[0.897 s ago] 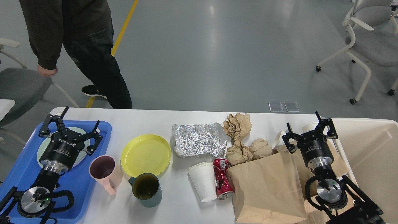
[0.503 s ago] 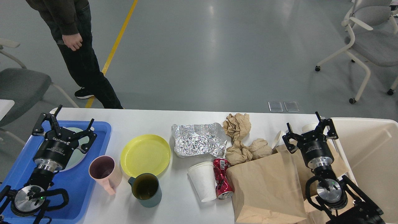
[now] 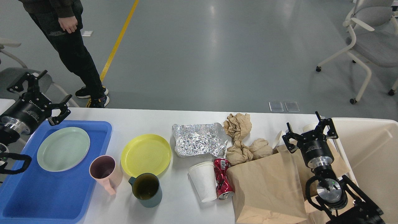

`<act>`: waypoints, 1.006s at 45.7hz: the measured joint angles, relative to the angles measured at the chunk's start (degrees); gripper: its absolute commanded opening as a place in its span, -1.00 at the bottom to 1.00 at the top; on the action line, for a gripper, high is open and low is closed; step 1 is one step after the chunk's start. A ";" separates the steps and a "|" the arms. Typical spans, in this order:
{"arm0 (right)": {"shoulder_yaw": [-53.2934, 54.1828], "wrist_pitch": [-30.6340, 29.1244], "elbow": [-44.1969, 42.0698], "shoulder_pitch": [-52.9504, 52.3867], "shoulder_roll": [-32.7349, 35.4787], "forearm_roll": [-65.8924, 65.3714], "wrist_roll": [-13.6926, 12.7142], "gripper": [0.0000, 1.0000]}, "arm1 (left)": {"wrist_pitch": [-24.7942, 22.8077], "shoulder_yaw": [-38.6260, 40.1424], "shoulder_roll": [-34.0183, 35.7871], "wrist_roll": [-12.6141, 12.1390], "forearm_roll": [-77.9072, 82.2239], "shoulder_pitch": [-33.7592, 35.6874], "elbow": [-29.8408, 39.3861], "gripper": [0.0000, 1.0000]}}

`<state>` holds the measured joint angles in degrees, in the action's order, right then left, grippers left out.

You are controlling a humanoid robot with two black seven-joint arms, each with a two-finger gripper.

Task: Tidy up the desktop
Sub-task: 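Raise the left gripper up off the blue tray, then lower the left gripper onto the pink mug beside the tray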

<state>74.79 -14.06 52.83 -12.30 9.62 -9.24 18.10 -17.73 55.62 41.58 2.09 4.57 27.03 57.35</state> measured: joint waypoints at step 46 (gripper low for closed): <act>0.00 0.00 0.00 -0.01 -0.02 0.01 0.00 1.00 | -25.43 -130.63 -21.94 -0.06 -0.04 98.73 7.80 0.94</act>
<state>74.80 -14.06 52.83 -12.30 9.60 -9.22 18.11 -43.16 -75.01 19.65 2.03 4.53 125.76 65.15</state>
